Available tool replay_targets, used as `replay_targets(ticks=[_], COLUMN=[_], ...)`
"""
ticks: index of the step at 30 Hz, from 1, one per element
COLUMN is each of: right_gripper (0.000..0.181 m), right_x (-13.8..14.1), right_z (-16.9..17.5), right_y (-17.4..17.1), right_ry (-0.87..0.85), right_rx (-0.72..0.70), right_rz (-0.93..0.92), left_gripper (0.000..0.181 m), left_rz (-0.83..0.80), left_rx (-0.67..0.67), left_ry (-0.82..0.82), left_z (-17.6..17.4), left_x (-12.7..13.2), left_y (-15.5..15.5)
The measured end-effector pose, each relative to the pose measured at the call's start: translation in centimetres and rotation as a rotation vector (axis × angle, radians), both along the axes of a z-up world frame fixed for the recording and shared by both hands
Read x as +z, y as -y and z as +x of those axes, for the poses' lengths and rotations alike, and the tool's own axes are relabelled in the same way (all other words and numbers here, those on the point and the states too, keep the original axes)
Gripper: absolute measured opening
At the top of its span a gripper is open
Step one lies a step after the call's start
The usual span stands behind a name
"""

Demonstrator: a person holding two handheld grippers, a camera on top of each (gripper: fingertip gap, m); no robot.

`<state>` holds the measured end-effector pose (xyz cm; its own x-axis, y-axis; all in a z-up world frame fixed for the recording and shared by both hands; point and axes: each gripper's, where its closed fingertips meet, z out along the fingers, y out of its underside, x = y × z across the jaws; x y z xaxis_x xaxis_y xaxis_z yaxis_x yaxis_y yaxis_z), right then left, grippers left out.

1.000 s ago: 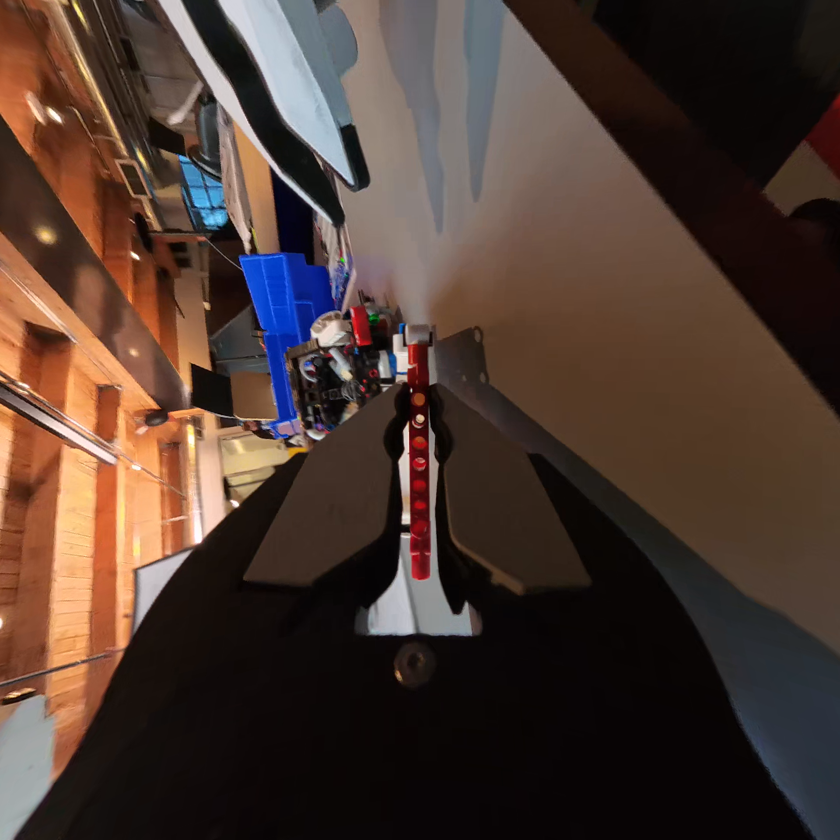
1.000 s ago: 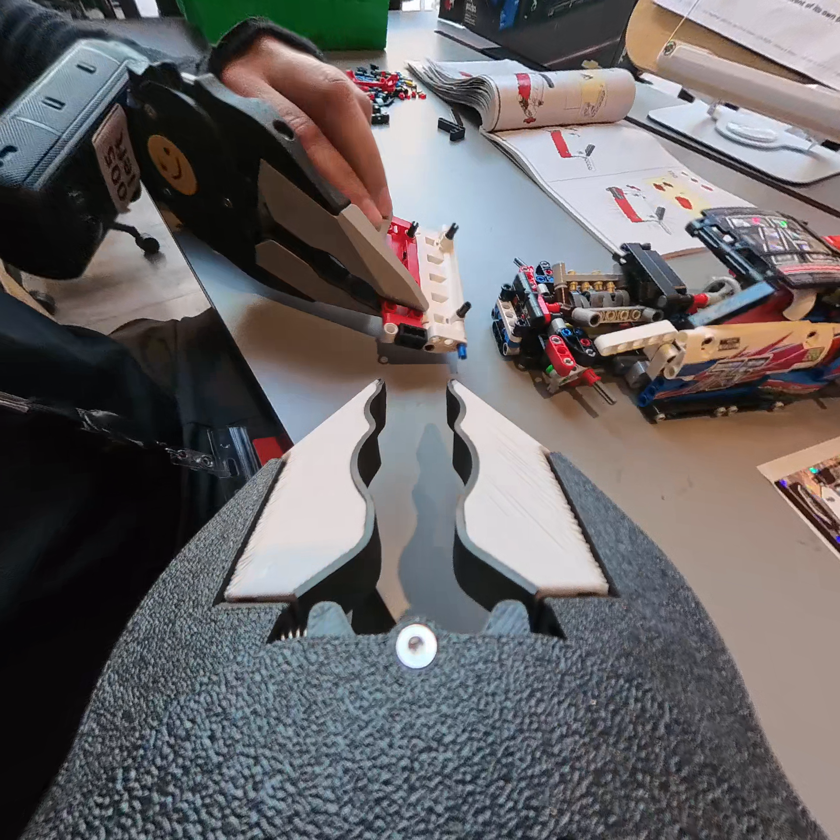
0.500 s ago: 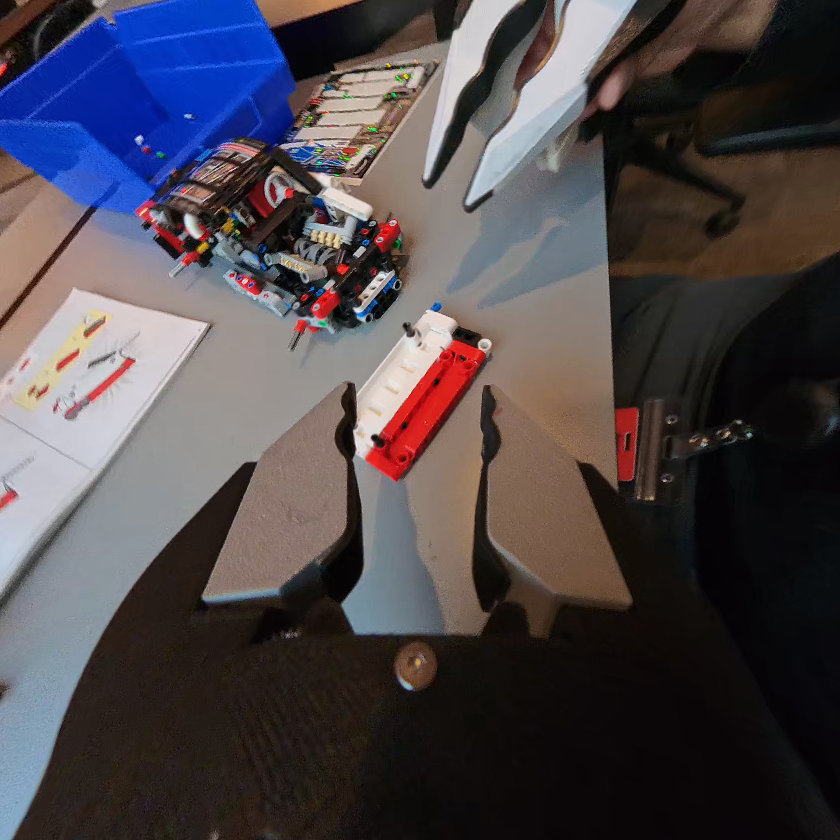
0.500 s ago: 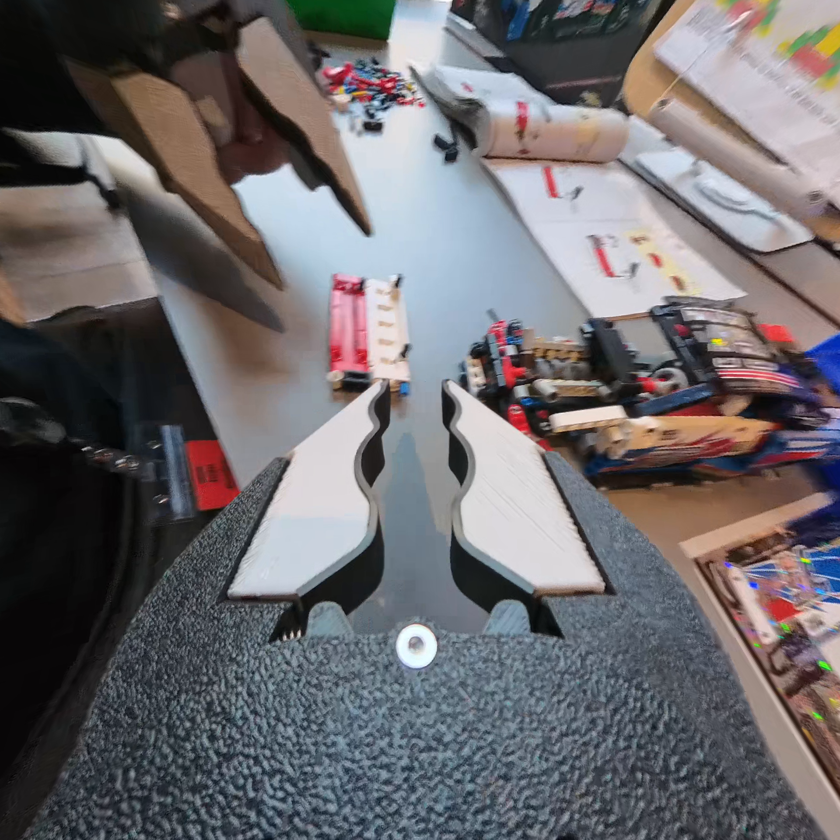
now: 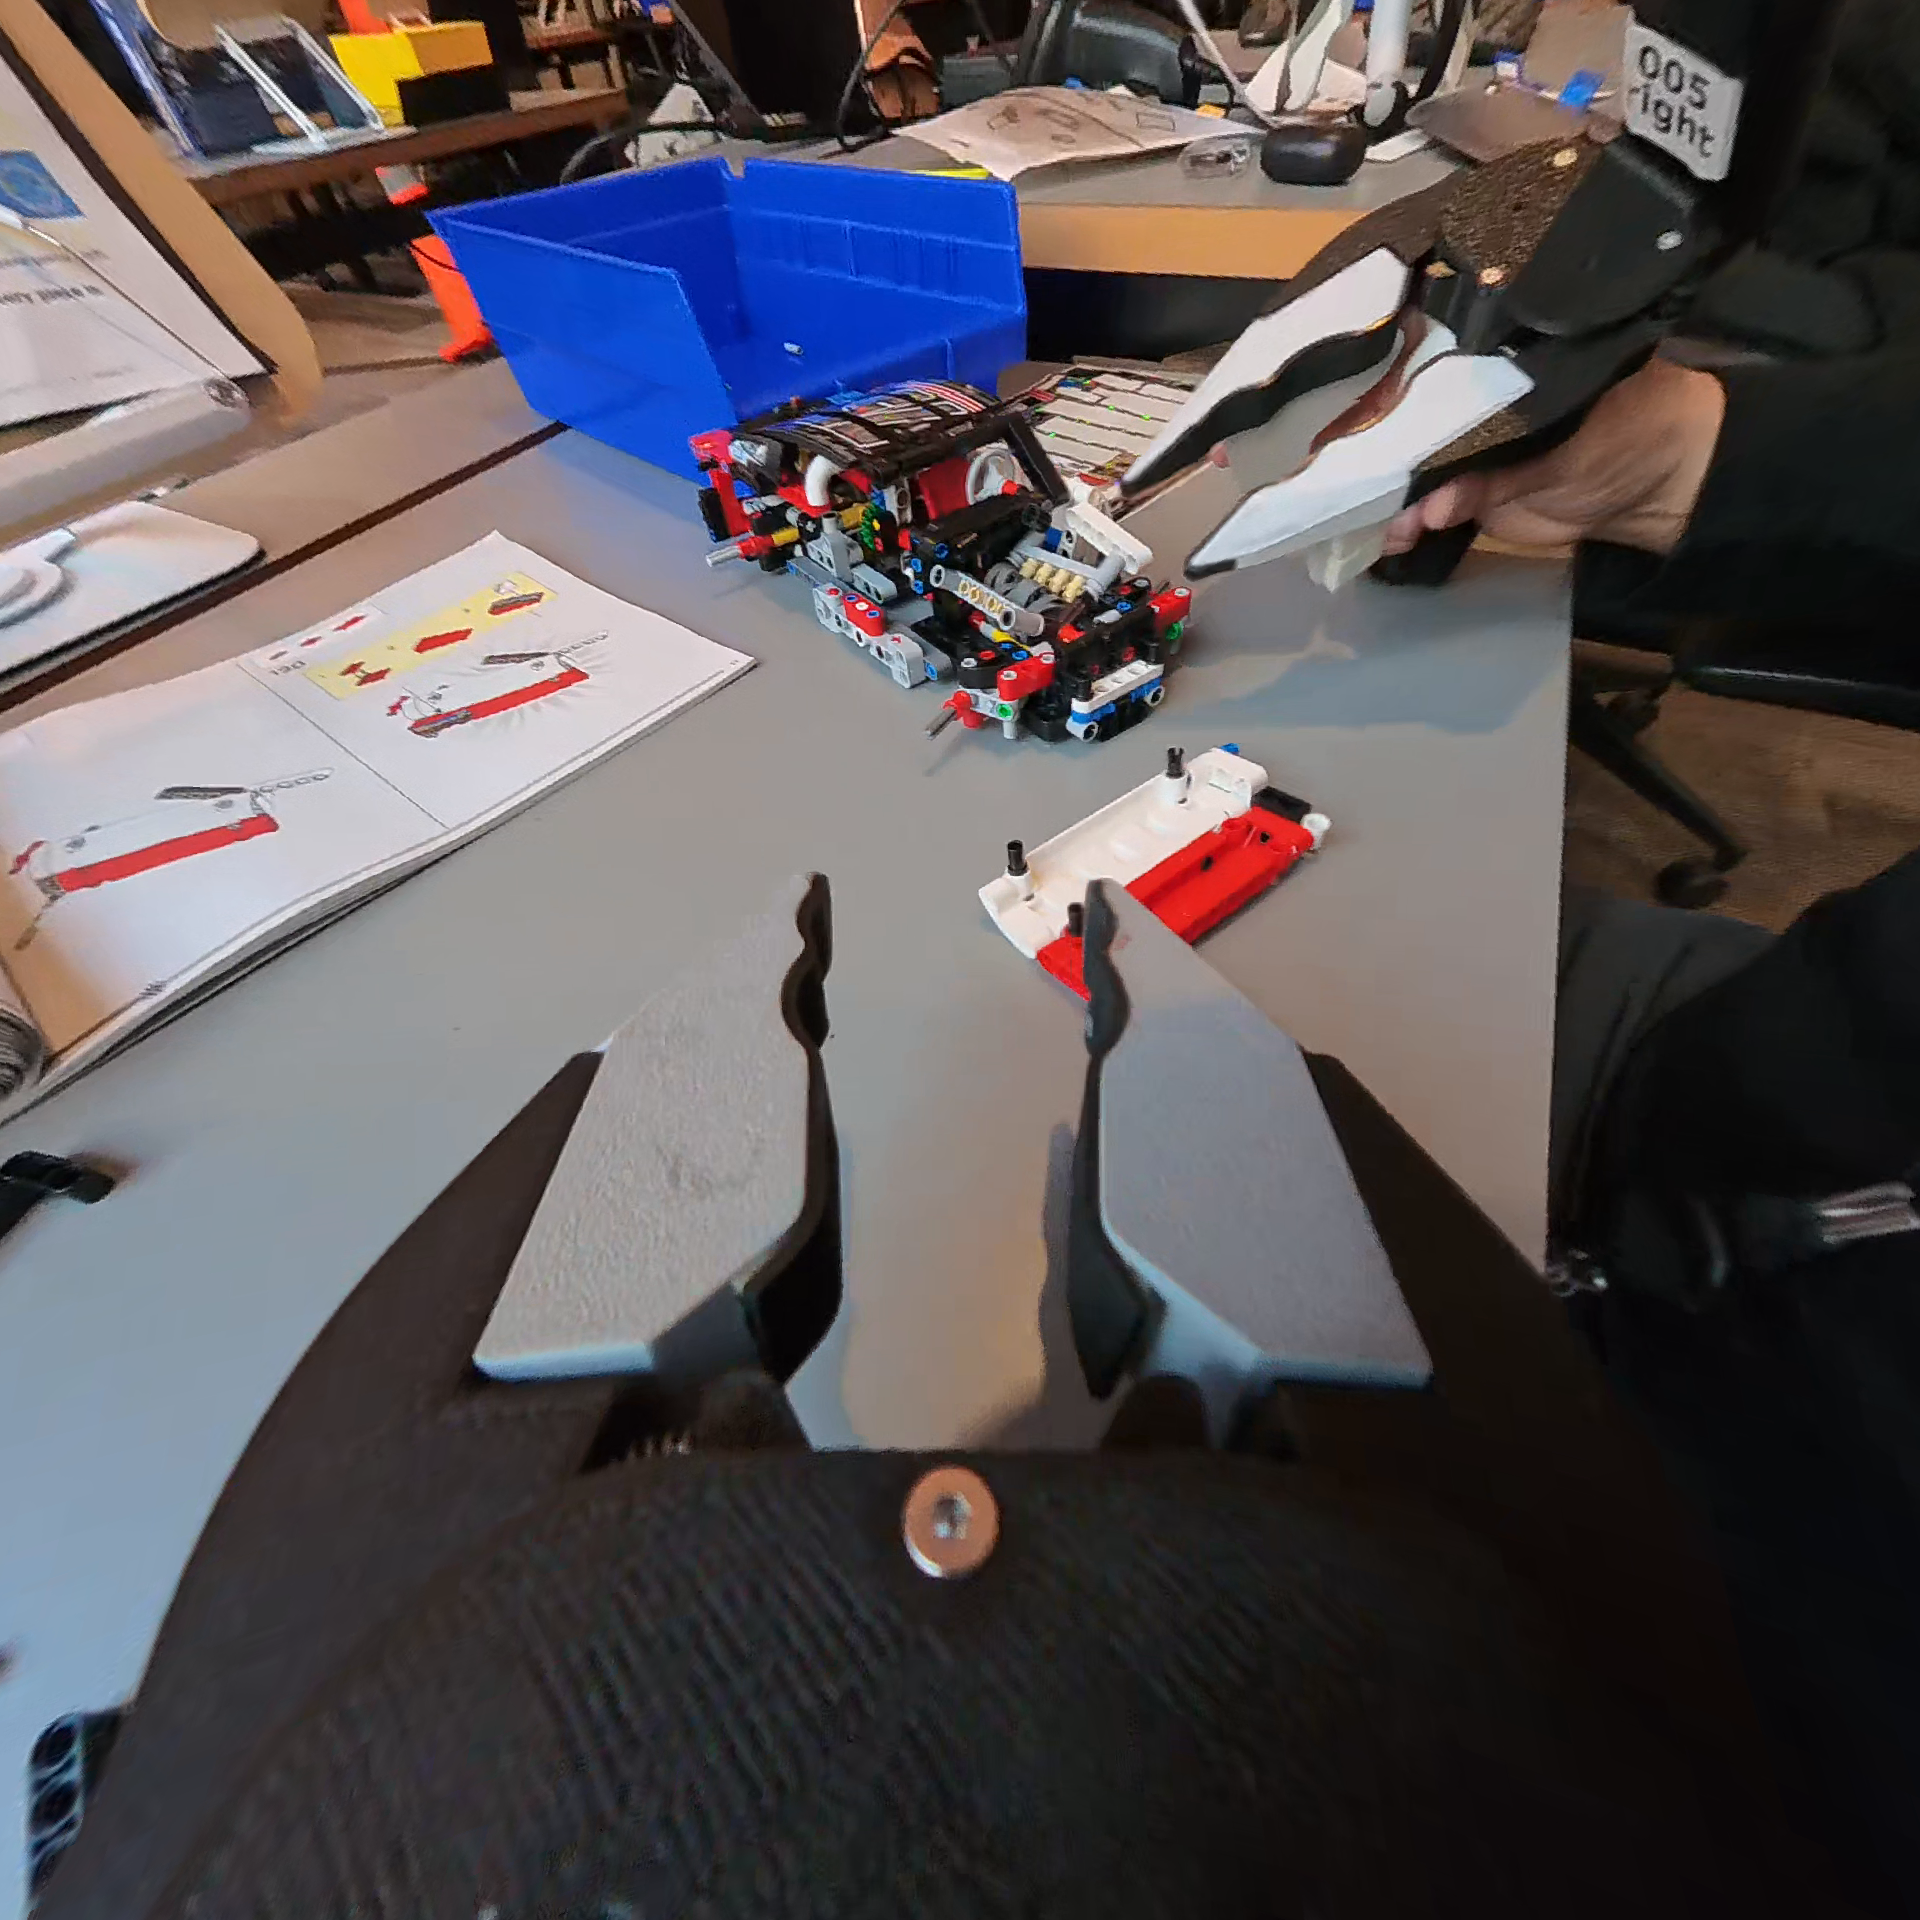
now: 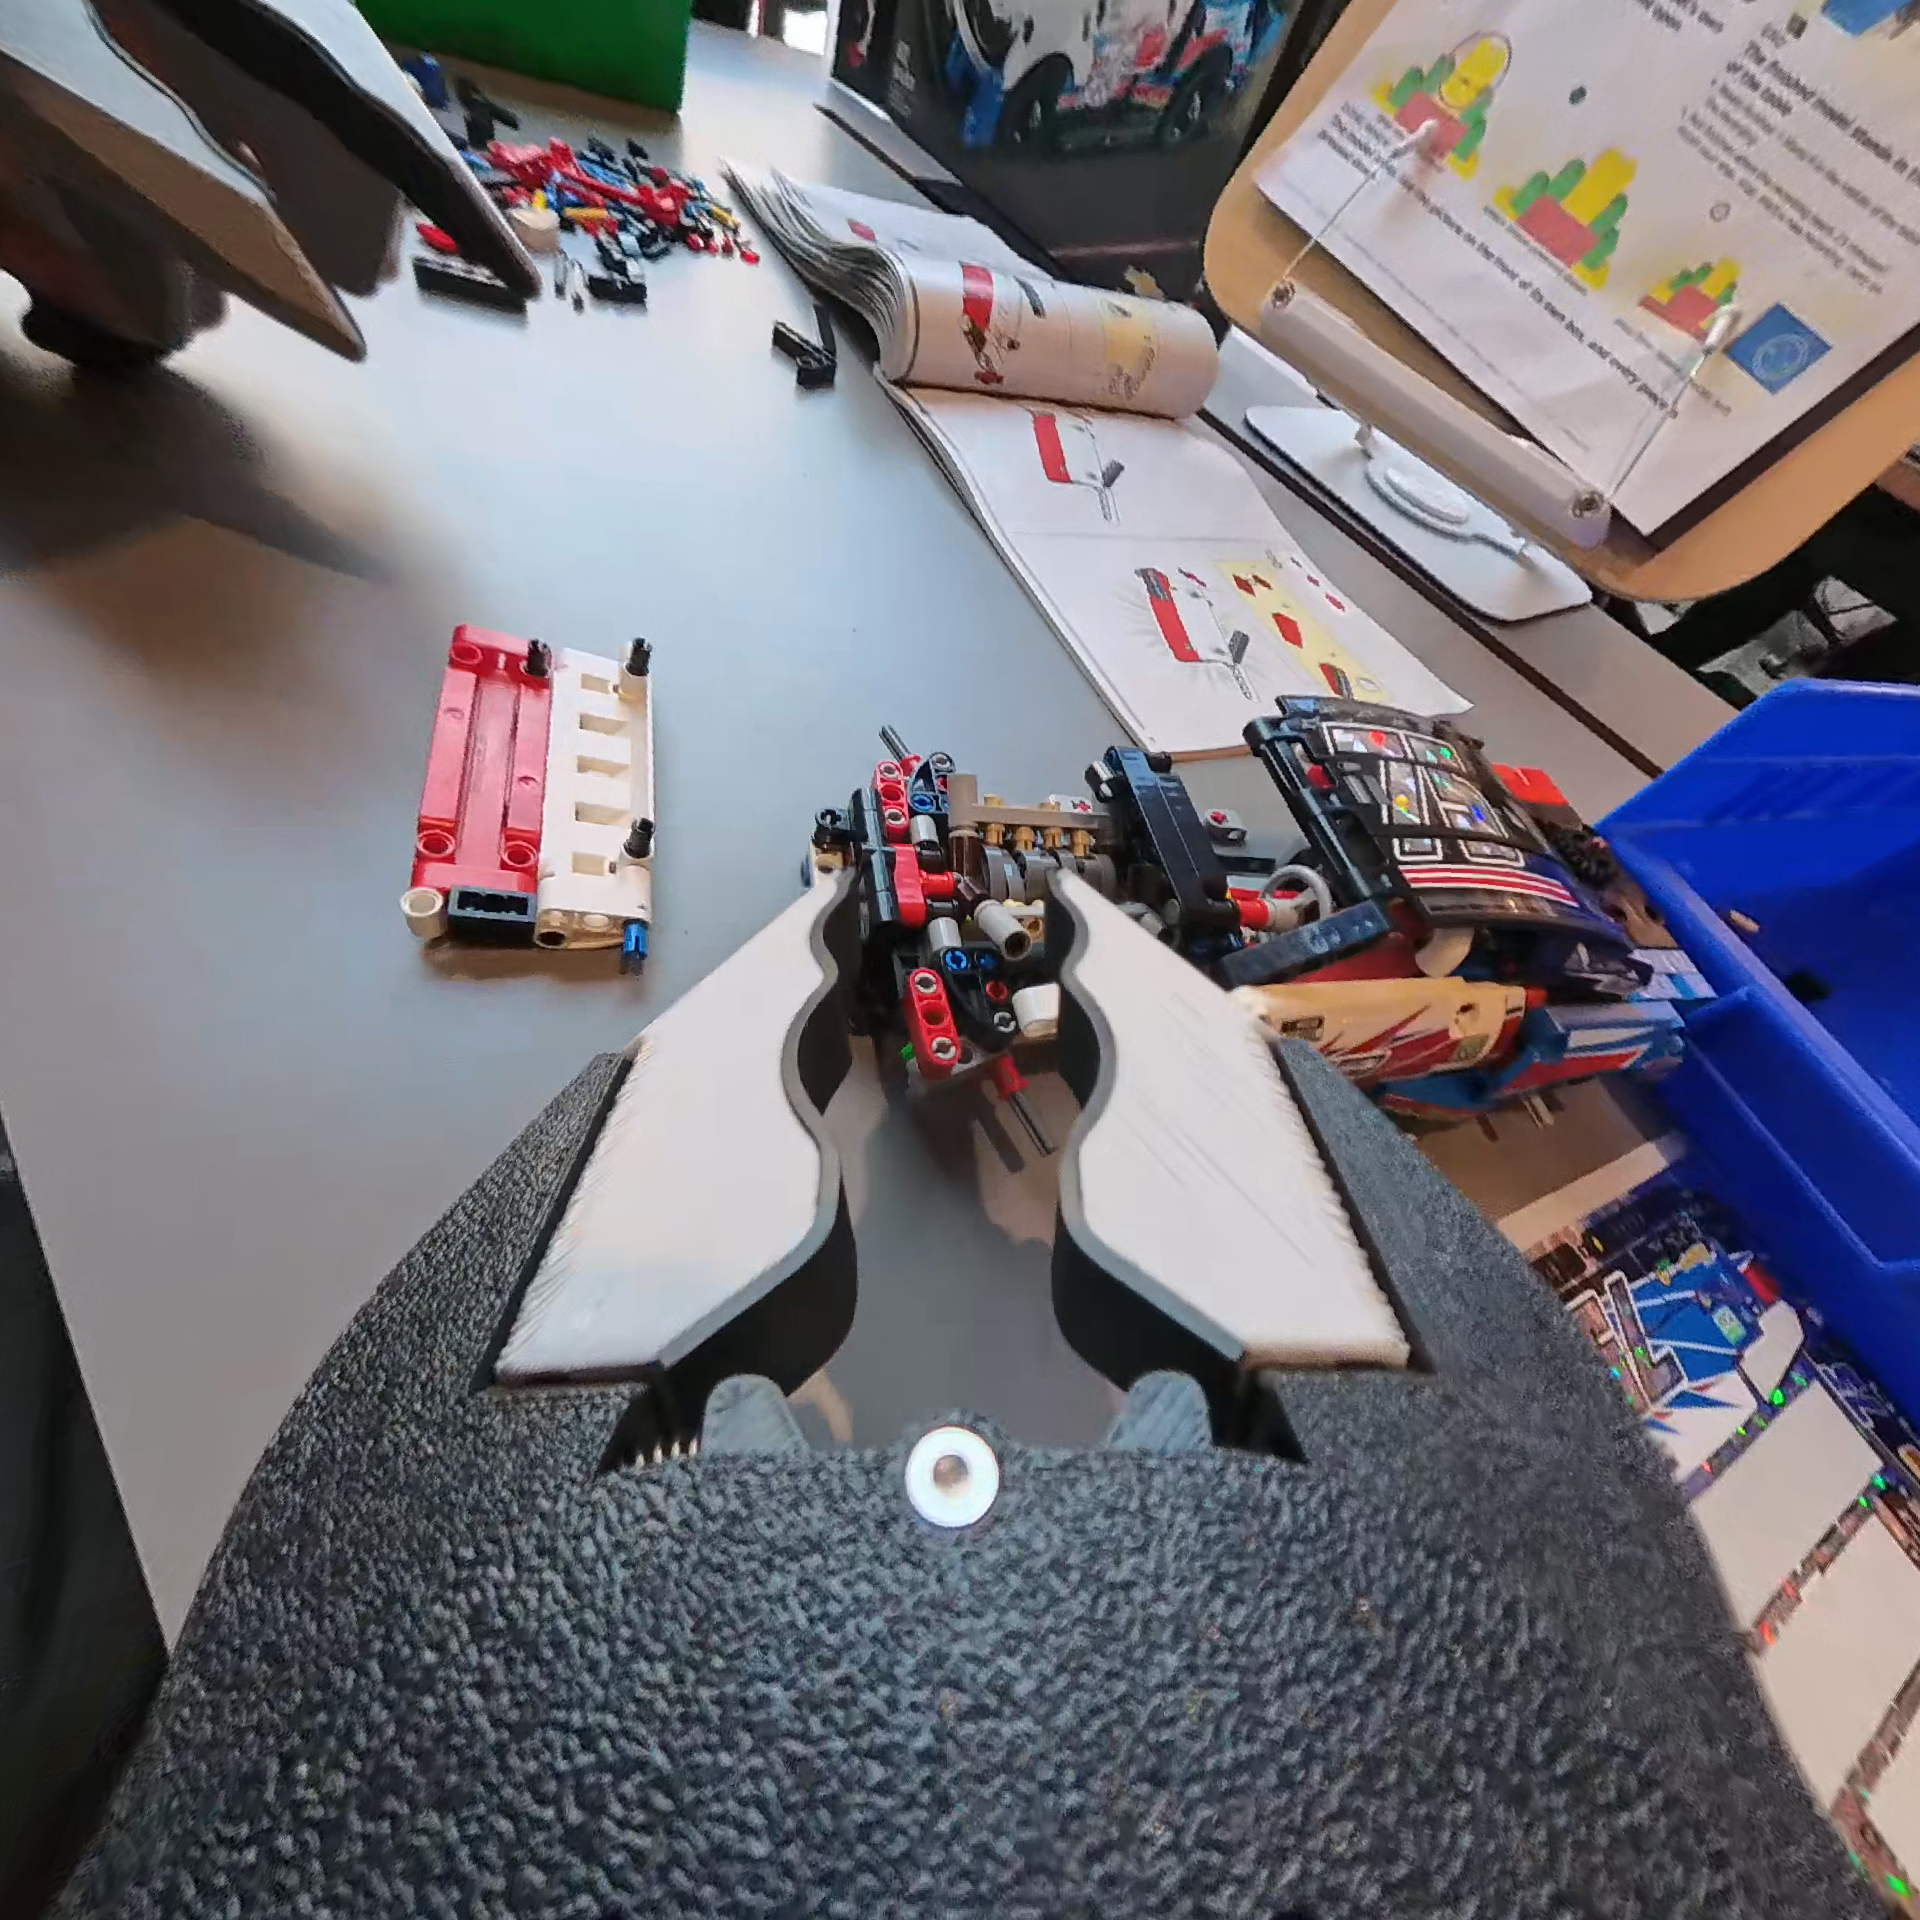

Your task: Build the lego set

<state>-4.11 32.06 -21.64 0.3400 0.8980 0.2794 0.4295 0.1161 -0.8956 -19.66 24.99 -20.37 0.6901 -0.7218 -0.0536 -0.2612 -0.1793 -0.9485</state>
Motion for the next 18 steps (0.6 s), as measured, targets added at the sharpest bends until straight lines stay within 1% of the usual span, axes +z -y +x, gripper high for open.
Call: replay_targets(ticks=[5, 6, 7, 9, 18], right_gripper=[0.032, 0.022, 0.009, 0.0, 0.0], right_x=[0.6, 1.0, 1.4, 2.4, 3.8], right_z=[-0.3, -0.2, -0.2, 0.2, 1.0], right_y=[-0.3, -0.2, -0.1, -0.2, -1.0], right_ry=[-0.055, -0.078, -0.107, -0.174, -0.289], right_rx=[0.031, 0.042, 0.054, 0.051, 0.029], right_rz=[-0.041, -0.042, -0.038, -0.016, -0.044], left_gripper=[0.051, 0.05, 0.048, 0.045, 0.039], left_rz=[-0.069, -0.06, -0.043, -0.015, -0.05], left_rx=[-0.057, -0.056, -0.053, -0.049, -0.054], left_ry=[0.004, 0.007, 0.012, 0.023, 0.029], left_z=[0.6, 0.6, 0.6, 0.6, 0.7], left_x=[-0.7, -0.6, -0.3, 0.0, -0.3], left_y=[0.1, 0.0, -0.1, -0.3, -0.8])
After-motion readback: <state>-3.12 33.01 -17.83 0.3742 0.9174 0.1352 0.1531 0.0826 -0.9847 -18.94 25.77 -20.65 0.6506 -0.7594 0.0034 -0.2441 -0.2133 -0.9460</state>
